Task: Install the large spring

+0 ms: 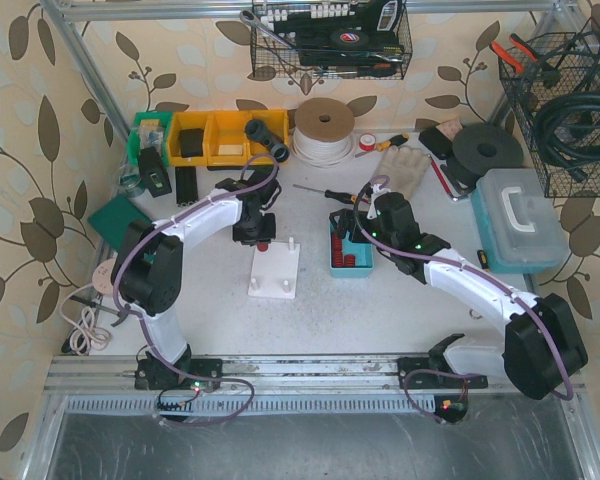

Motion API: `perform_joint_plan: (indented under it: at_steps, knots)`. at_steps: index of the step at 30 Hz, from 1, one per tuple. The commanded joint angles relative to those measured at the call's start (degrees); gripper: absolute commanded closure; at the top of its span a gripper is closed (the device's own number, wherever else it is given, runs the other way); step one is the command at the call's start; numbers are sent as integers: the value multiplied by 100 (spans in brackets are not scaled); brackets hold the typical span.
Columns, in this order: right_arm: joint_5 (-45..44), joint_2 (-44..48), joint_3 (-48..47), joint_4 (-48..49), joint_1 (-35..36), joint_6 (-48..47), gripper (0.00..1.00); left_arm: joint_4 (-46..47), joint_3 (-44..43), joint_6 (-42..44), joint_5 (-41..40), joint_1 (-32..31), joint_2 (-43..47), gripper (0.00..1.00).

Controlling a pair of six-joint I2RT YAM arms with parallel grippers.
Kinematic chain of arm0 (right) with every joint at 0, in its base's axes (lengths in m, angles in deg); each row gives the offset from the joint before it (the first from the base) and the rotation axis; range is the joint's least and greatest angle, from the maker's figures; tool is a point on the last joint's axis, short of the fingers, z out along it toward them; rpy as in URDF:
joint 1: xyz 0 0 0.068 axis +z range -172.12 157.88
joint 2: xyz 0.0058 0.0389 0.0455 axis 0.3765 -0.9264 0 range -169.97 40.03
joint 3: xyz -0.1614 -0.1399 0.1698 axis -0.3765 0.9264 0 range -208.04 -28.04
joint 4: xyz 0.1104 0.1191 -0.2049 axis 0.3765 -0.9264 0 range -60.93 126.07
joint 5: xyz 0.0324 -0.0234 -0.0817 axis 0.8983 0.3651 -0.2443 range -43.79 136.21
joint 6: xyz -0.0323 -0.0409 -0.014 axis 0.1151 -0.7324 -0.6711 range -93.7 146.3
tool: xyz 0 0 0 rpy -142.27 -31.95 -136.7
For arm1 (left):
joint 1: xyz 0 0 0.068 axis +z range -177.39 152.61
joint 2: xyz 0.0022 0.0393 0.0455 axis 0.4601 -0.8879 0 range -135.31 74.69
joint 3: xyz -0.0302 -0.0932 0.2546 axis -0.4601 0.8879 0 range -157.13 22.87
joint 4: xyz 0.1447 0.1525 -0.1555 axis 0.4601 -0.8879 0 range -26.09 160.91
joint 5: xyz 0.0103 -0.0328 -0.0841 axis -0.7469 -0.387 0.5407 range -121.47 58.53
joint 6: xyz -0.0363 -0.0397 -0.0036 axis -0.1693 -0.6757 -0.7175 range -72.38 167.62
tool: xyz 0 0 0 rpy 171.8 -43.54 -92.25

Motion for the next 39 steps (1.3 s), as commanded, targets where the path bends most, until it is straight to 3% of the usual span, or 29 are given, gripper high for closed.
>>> perform_joint_plan:
  at_steps: [1, 5, 6, 8, 10, 12, 14, 21, 26, 31, 39]
  knots:
    - [84, -45, 64, 95, -20, -31, 5, -21, -113, -21, 41, -66, -181, 100]
    - [104, -39, 55, 61, -20, -88, 5, 3, -104, -13, 75, -61, -209, 100]
    - [92, -22, 55, 46, -21, -93, 4, 20, -76, -7, 87, -58, -196, 94]
    - [84, -6, 47, -4, -21, -106, 4, 120, 22, 6, 134, -57, -118, 68]
    - [68, -11, 38, -60, -17, -106, 4, 277, 149, 12, 148, -57, 2, 48]
    - [57, -10, 38, -92, -12, -98, 4, 436, 302, 8, 169, -56, 147, 35]
    - [31, -7, 45, -108, -15, -86, 4, 590, 454, 3, 180, -63, 287, 27]
    - [-53, 22, 98, -131, -13, -32, 4, 1409, 1285, 8, 187, -58, 1173, 20]
    - [-87, -1, 49, -237, -16, 2, 5, 2370, 2259, -77, 119, -62, 2329, 19]
    - [-217, -612, -947, -1839, -13, 347, 12, 3416, 3296, -216, 38, -61, 3516, 18]
    - [312, -857, -817, -2229, 42, 1350, 22, 3653, 3724, -322, -171, -58, 4116, 18]
